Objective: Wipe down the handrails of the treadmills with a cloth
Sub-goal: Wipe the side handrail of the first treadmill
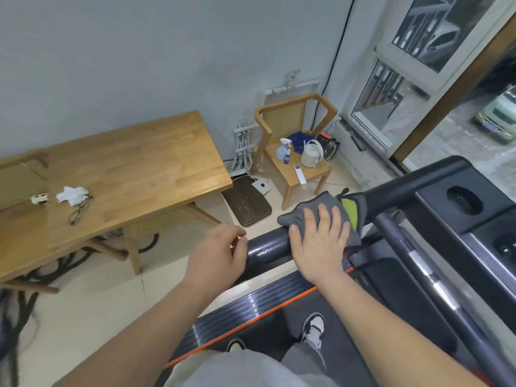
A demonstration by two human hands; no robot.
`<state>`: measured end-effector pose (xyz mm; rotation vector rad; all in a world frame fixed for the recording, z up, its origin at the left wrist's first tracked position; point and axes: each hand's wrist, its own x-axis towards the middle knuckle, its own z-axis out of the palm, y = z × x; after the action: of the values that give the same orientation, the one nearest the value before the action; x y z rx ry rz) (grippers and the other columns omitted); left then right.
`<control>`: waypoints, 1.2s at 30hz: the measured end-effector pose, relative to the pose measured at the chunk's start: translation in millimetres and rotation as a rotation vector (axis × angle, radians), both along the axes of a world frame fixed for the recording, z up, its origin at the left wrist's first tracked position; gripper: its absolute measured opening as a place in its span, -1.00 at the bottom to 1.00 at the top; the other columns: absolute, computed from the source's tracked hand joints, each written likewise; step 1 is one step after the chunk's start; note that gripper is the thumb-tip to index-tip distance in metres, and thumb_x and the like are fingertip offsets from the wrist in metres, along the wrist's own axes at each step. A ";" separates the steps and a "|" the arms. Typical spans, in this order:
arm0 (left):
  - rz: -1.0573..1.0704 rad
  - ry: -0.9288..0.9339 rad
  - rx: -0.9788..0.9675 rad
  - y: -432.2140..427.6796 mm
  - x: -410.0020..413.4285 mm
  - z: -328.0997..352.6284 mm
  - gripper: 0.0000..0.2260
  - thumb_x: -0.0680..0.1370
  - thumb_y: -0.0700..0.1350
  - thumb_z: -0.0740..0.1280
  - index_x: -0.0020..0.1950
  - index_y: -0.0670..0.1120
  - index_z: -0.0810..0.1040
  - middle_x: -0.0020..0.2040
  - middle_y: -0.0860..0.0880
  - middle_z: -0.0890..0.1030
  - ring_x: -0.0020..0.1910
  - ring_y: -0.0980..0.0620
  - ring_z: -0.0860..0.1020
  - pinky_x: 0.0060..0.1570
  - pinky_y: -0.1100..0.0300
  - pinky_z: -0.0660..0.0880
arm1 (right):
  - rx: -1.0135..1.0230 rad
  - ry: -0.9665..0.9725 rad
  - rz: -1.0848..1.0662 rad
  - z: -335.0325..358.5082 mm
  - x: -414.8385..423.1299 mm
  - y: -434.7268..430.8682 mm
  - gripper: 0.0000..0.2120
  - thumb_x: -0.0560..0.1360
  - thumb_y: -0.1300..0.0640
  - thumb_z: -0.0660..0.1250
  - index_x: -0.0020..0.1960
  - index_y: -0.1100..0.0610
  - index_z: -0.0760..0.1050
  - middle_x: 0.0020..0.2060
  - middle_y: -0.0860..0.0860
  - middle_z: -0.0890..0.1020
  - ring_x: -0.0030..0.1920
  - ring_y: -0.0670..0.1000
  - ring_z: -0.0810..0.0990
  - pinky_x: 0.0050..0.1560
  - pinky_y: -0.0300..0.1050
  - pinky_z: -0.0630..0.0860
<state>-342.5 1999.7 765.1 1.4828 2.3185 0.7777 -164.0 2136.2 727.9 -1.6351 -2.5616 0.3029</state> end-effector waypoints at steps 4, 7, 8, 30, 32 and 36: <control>0.098 0.015 -0.027 2.6 -19.1 -18.1 -0.82 0.66 0.01 0.25 0.01 0.03 0.63 -0.11 0.08 0.55 -0.06 0.08 0.48 -0.07 0.10 0.45 | 0.030 -0.084 0.197 -6.7 5.9 -17.6 -0.39 0.66 -0.27 -0.05 0.57 0.03 0.30 0.55 0.14 0.29 0.59 0.25 0.09 0.57 0.33 -0.07; 0.158 -0.004 -0.030 -3.5 -20.5 -37.9 -0.76 0.70 0.02 0.19 -0.05 0.00 0.58 -0.13 0.04 0.51 -0.07 -0.01 0.46 -0.03 0.01 0.45 | 0.030 -0.221 0.306 9.5 29.1 19.1 -0.31 0.61 -0.36 -0.18 0.60 -0.06 0.24 0.58 0.06 0.28 0.60 0.15 0.08 0.60 0.23 -0.12; 0.181 -0.020 -0.021 -6.1 -20.9 -41.9 -0.75 0.70 0.02 0.17 -0.08 -0.01 0.55 -0.14 0.04 0.50 -0.08 -0.03 0.46 -0.02 -0.01 0.44 | 0.014 -0.241 0.280 14.8 30.4 29.8 -0.30 0.59 -0.37 -0.20 0.60 -0.09 0.23 0.58 0.04 0.27 0.60 0.12 0.06 0.60 0.20 -0.14; 0.435 -0.470 0.057 -26.8 -40.3 -55.9 -0.75 0.73 -0.01 0.10 0.09 -0.01 0.57 -0.04 0.04 0.59 0.03 0.02 0.52 0.03 0.12 0.41 | -0.003 -0.344 0.305 25.5 -54.4 -7.0 -0.47 0.64 -0.24 -0.16 0.30 -0.09 0.48 0.29 -0.03 0.54 0.34 0.12 0.40 0.48 0.20 0.12; 0.473 -0.472 0.020 -38.4 -43.0 -57.4 -0.77 0.73 -0.02 0.12 0.19 0.01 0.56 0.08 0.08 0.59 0.11 0.05 0.51 0.09 0.17 0.36 | 0.046 -0.303 0.245 22.2 -68.5 -38.6 -0.47 0.63 -0.21 -0.13 0.23 -0.03 0.53 0.23 0.03 0.57 0.31 0.16 0.41 0.46 0.29 0.14; 0.524 -0.419 0.049 -60.0 -51.8 -66.0 -0.80 0.70 -0.07 0.16 0.17 0.01 0.58 0.10 0.04 0.61 0.14 -0.01 0.53 0.12 0.10 0.41 | 0.058 -0.172 0.399 6.6 -89.3 -124.3 -0.46 0.64 -0.17 -0.01 0.43 0.10 0.43 0.38 0.17 0.47 0.46 0.29 0.32 0.50 0.42 0.09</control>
<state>-394.3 1939.8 699.1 0.6273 2.3674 1.1505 -253.3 2011.9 734.4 -1.1657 -2.9860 0.1136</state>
